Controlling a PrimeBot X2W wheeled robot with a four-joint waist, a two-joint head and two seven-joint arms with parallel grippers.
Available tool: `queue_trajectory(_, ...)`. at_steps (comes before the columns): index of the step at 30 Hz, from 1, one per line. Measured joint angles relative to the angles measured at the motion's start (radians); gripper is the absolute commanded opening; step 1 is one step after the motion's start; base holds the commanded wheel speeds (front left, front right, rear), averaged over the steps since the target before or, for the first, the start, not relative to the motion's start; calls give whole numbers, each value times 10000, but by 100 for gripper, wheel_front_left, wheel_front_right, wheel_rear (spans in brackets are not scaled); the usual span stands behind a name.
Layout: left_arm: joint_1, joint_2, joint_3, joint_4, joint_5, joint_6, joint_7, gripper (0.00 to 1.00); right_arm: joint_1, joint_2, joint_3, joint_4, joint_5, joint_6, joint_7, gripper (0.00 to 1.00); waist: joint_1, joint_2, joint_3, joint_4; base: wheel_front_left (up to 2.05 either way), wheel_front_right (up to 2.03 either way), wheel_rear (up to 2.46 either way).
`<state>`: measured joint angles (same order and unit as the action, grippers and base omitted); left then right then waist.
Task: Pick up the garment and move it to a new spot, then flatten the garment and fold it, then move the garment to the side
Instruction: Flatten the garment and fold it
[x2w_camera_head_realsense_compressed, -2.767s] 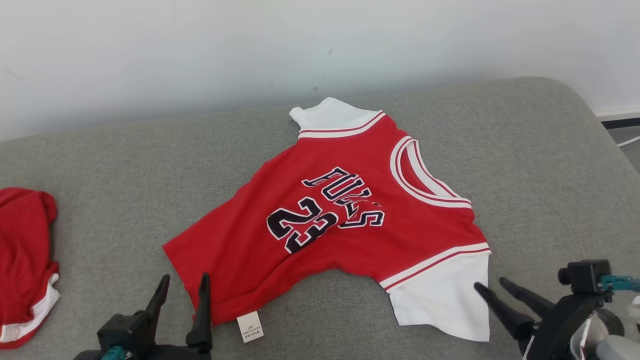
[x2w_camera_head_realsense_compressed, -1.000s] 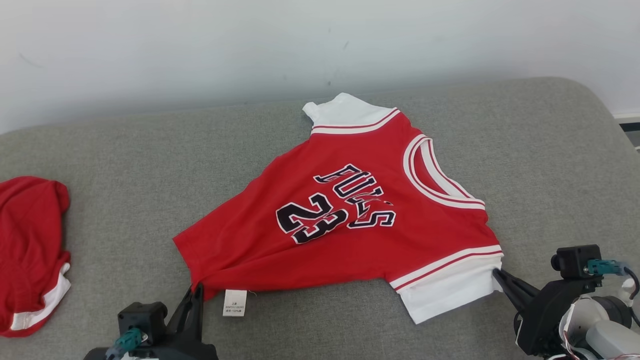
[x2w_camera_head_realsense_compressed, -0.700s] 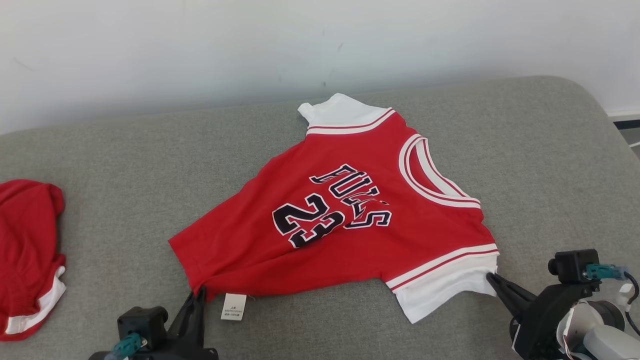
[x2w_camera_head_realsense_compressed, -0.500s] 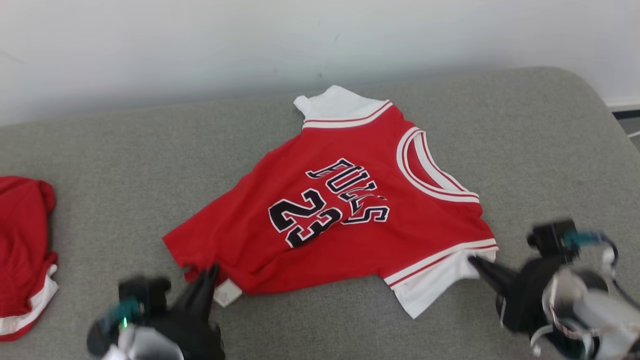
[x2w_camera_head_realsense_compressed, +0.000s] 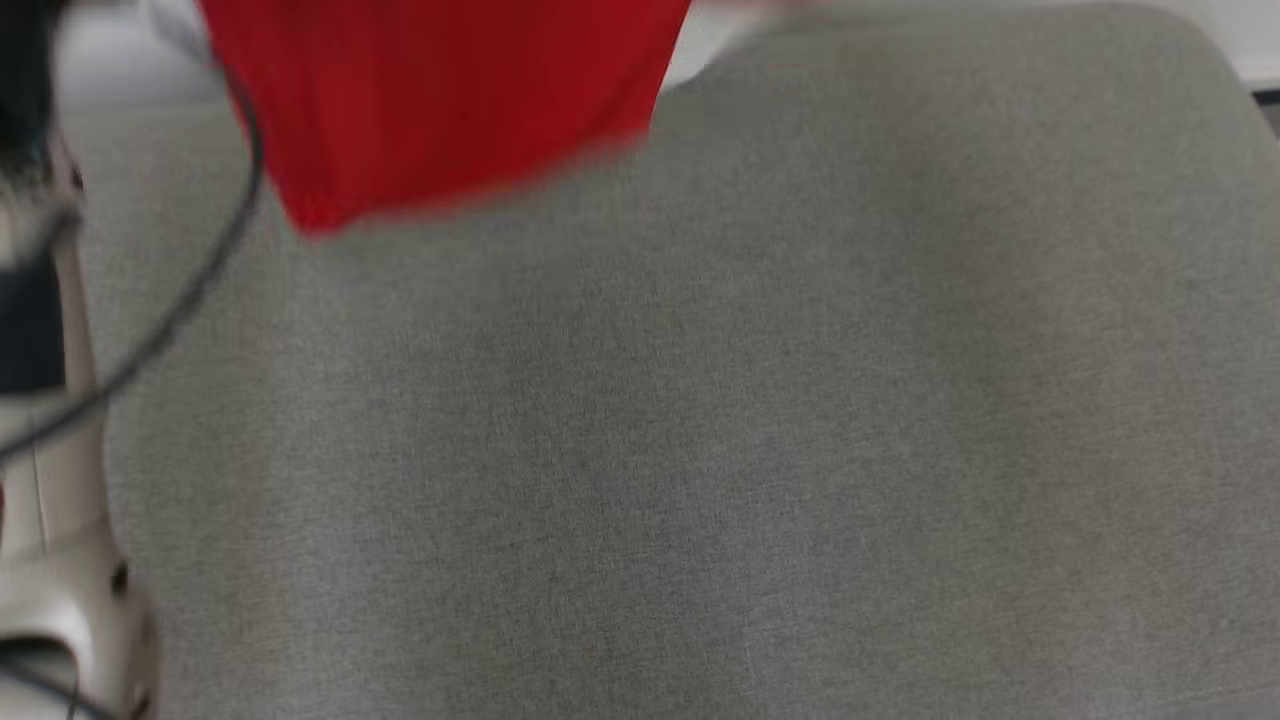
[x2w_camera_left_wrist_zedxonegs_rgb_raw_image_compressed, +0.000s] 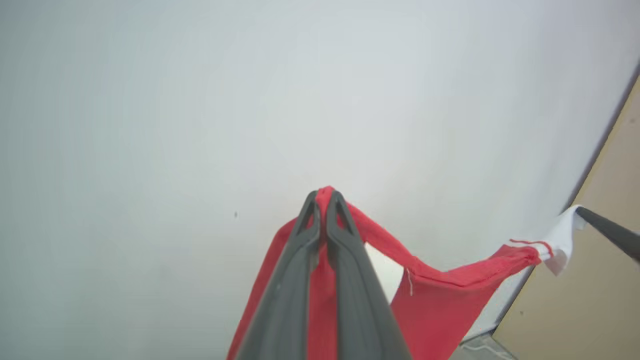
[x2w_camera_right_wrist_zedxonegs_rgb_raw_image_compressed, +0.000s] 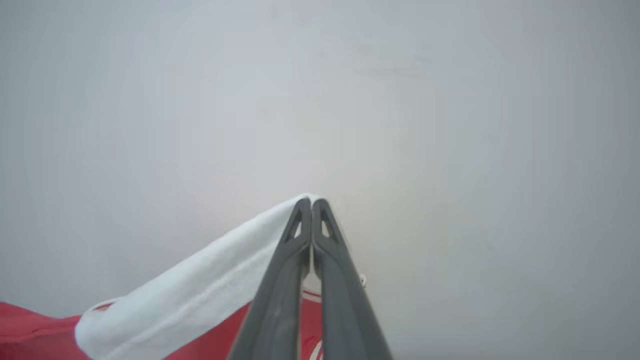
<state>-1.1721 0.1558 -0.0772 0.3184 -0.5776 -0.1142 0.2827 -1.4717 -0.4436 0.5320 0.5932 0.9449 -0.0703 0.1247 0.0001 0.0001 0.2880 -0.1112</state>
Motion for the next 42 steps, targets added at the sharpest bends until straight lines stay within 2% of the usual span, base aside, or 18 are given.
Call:
queue_trajectory(2, -1141, -424, -159, 59, -228, -10, -213, 0, -384, -155, -113, -449, -278, 88, -826, 0, 1, 0, 286, -7, 0, 0, 0)
queue_trajectory(4, -1312, -466, -305, -123, -230, -67, -311, 0, -314, -123, -104, -646, -318, 163, -1187, 0, 0, 0, 426, -3, 0, 0, 0)
queue_trajectory(6, -1067, -351, -525, -58, -240, -104, -472, 0, 252, 2, 150, -686, -489, 407, -1804, 0, -2, -2, 697, 12, 0, 0, 0)
queue_trajectory(10, 1439, 173, -918, 732, -581, -105, -700, 0, 2806, 362, 834, -102, -489, 1024, -2577, 0, 9, 5, 1016, 72, 0, 0, 0)
queue_trajectory(14, 4146, 479, -1837, 1081, -782, -98, -807, 0, 5563, 479, 1116, 244, -159, 1189, -3122, 0, 0, 4, 839, 97, 0, 0, 0)
queue_trajectory(19, 5706, 1131, -2757, 1060, -573, -104, -1352, 0, 7253, 420, 1427, 378, -33, 1373, -3411, 0, -3, 0, 306, 63, 0, 0, 0)
queue_trajectory(23, 6657, 1436, -3425, 1170, 90, -104, -1856, 0, 8125, 309, 1599, 472, 15, 1409, -3392, 0, -5, -2, -230, -33, 0, 0, 0)
queue_trajectory(28, 7595, 1584, -4192, 1106, 894, -105, -2362, 0, 9518, -194, 1879, 433, 56, 1421, -3304, 0, -3, -1, -930, -122, 0, 0, 0)
queue_trajectory(32, 8382, 1887, -4146, 978, 1145, -94, -2792, 0, 10362, -593, 1841, 123, 307, 1407, -3283, 0, -4, -2, -1509, -148, 0, 0, 0)
queue_trajectory(38, 9583, 1745, -4138, 625, 1078, 148, -3170, 0, 12226, -1041, 1877, -556, 978, 1394, -2880, 0, -4, -2, -2379, -113, 0, 0, 0)
queue_trajectory(42, 10564, 1682, -4209, 268, 1037, 397, -3189, 0, 12841, -1325, 1854, -1179, 1260, 1220, -2635, 0, -4, -3, -2860, -59, 0, 0, 0)
